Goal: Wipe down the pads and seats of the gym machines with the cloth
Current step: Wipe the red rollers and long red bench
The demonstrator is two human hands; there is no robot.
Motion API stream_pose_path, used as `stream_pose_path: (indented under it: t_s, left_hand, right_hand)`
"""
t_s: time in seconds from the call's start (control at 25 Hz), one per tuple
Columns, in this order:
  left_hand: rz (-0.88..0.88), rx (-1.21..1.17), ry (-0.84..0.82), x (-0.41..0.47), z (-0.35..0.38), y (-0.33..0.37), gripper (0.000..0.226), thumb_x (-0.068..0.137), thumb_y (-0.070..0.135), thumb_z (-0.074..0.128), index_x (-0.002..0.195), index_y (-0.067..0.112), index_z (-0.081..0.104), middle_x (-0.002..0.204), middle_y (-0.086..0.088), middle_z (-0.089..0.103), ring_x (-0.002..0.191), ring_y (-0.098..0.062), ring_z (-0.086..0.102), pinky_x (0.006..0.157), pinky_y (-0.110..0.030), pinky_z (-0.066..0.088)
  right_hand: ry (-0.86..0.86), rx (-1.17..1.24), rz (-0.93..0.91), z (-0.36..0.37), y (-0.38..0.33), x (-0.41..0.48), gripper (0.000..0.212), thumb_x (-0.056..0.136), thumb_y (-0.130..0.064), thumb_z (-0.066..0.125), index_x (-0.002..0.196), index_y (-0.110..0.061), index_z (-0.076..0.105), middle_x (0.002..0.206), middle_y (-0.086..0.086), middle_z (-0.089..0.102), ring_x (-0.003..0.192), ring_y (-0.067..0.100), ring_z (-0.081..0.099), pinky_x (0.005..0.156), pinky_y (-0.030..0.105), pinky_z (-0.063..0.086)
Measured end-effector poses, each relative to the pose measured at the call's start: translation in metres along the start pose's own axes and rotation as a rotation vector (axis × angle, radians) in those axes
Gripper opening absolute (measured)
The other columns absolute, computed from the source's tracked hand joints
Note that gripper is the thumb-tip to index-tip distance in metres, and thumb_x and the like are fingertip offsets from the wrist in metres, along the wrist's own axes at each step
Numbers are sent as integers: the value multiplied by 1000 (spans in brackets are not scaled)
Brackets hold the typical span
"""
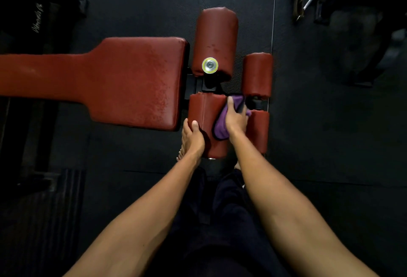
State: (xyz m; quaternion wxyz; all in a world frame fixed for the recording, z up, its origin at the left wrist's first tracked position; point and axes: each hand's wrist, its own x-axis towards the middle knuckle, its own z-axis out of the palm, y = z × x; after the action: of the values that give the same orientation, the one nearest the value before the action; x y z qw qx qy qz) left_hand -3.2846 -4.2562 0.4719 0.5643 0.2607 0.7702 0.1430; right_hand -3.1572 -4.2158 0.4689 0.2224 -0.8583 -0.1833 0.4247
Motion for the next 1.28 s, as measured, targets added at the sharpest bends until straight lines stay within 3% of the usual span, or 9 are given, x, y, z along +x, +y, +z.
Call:
stream_pose_path:
  t_s: [0.16,0.36,0.48,0.56,0.76,0.96,1.08,1.2,1.28]
  left_hand:
    - [-100,-157,-84,22,-13,3,65,99,66,21,150,28,38,146,-4,50,133,-29,49,112,-51,38]
    - [-251,-401,-66,25,-11,17,67,101,65,28,128,13,59,119,-12,66,101,-29,64,88,-39,51]
    - [-214,-240,10,10,3,20,83,87,78,22,141,23,49,145,-11,54,127,-31,54,111,-51,36]
    - [-140,-63,47,-6,3,29,67,103,57,18,157,20,27,163,-8,28,148,-29,28,122,-50,17]
    - [-126,5,30,12,1,15,66,102,61,16,156,24,28,161,-4,32,147,-30,31,121,-53,18]
    - [-281,-284,-53,33,-8,5,72,98,69,23,139,17,51,129,-9,61,117,-32,60,104,-50,47]
    - [-288,-259,60,16,5,18,78,91,72,21,142,21,49,141,-10,56,128,-33,53,114,-51,36]
    - [-181,-139,99,-14,12,33,62,105,50,24,157,16,28,164,-6,27,151,-24,21,123,-38,7]
    - [-126,-97,52,-6,11,23,60,107,46,24,158,14,23,165,-6,21,153,-22,16,124,-37,5]
  right_hand:
    - [4,11,14,-6,54,-42,73,99,-62,46,160,-28,25,162,13,31,145,34,38,115,42,31]
    - [-71,-183,-400,-2,67,-83,62,92,-48,65,147,-41,39,159,15,25,140,39,40,109,48,44]
    - [-95,-323,-551,3,37,-59,70,87,-34,72,147,-43,37,162,18,19,145,43,31,110,51,41]
    - [-63,-327,-599,4,13,-34,67,88,-40,72,145,-44,37,160,17,25,139,45,39,104,51,46]
    - [63,7,-176,3,6,-8,60,96,-55,59,150,-37,40,154,11,39,135,38,48,104,42,41]
    - [16,-38,-263,-5,73,-70,57,98,-49,60,148,-34,39,156,11,34,137,34,46,101,35,39]
    - [-59,-204,-440,-8,75,-90,62,92,-44,62,148,-39,37,154,13,29,135,37,45,105,46,46]
    - [-111,-382,-572,-2,38,-69,62,96,-27,60,152,-40,34,165,11,14,147,38,25,114,52,37]
    - [-68,-380,-595,5,13,-44,62,95,-40,63,150,-43,34,165,12,17,145,42,30,109,53,42]
